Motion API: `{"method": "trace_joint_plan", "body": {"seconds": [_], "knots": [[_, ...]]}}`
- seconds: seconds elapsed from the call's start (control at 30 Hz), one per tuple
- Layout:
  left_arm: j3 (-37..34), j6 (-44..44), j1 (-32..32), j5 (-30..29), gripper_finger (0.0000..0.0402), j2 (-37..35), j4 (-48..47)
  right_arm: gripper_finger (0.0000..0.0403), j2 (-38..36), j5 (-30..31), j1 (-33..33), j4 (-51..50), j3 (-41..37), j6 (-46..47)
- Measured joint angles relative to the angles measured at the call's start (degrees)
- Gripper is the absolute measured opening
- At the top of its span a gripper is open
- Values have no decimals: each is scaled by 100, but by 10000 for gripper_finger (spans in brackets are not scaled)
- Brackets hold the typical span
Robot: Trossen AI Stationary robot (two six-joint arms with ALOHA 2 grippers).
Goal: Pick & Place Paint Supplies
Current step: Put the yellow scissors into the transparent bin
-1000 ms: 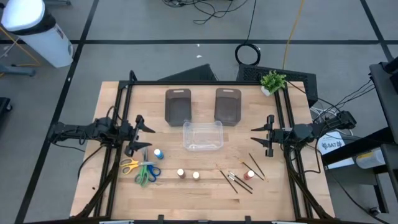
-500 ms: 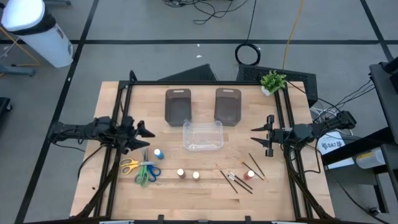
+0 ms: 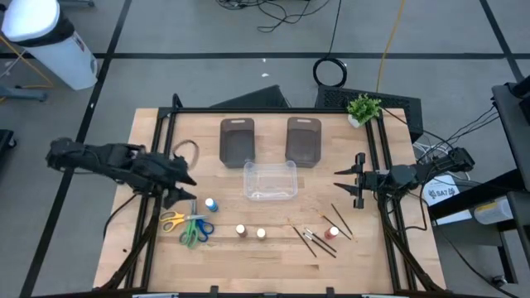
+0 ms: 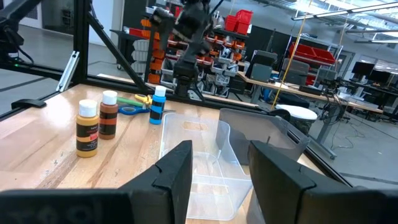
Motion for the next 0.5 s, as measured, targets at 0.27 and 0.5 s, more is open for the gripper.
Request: {"method": "trace_joint_plan", "body": {"seconds": [0.27, 0.5], "knots": [[-88, -1480, -987, 26, 282, 1403, -371, 141, -2, 0, 1, 0, -1, 0], [-92, -2198, -1852, -836, 282, 2334, -243, 141, -2, 0, 1, 0, 0, 2]]}}
